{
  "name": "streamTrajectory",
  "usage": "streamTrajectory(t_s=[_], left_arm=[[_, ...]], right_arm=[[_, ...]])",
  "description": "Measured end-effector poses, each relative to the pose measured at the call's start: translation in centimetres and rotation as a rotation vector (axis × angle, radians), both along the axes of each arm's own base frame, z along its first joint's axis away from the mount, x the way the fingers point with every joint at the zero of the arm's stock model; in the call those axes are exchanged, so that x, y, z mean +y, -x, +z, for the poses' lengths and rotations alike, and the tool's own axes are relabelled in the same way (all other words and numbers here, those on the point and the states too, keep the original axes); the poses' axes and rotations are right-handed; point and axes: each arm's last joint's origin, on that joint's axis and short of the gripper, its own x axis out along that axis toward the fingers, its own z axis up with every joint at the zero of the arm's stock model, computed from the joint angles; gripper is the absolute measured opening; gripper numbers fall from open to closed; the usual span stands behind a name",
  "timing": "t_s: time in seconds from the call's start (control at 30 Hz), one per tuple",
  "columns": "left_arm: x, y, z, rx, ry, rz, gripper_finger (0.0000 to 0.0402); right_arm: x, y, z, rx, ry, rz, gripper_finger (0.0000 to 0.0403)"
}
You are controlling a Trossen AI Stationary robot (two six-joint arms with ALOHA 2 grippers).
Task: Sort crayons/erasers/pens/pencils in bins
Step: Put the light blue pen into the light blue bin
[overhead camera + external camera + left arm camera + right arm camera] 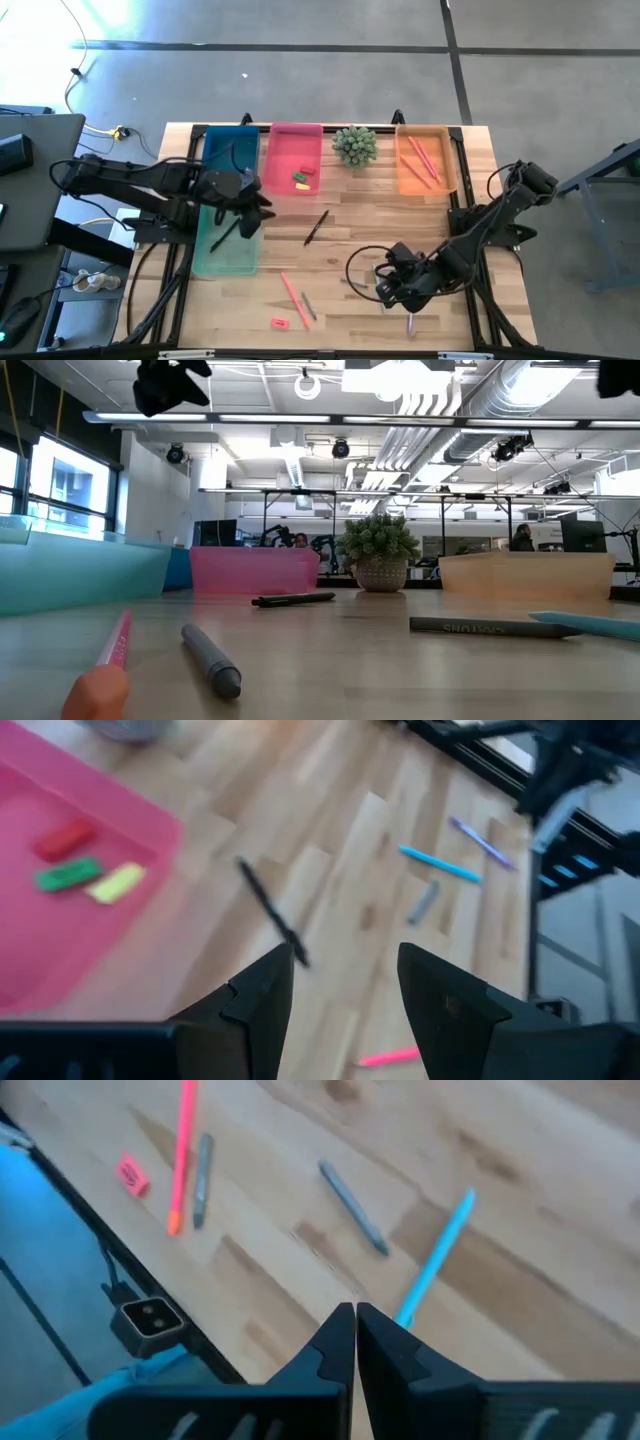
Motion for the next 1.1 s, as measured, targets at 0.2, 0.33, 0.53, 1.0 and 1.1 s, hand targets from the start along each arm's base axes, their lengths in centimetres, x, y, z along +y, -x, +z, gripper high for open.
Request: streamTrajectory(t_s=[0.2,0.33,0.53,1.0,1.1], left_arm=[[1.4,1.8,0.8,-0.005,-0.066,0.029,0.0168],[2.0,2.8,1.0,0.004,-0.083,0.044,0.0168],[2.5,3.5,1.0,0.035,-0.124,0.039,0.0168],[2.8,3.6,1.0,0.054,-0.174,0.01,0.0168],[2.8,3.6,1.0,0.055,-0.18,0.004,0.0168]], right_arm=[[0.4,-0.9,0.4,0.045,-0.105,-0.03,0.0006],[0.6,-2.6,1.6,0.055,-0.113,-0.052,0.0006],[0.9,-4.2,1.5,0.222,-0.027,-0.075,0.0006],[2.6,-5.6,-2.0,0.338,-0.039,-0.113,0.0072],[2.8,-5.9,-3.0,0.365,-0.034,-0.153,0.0113]])
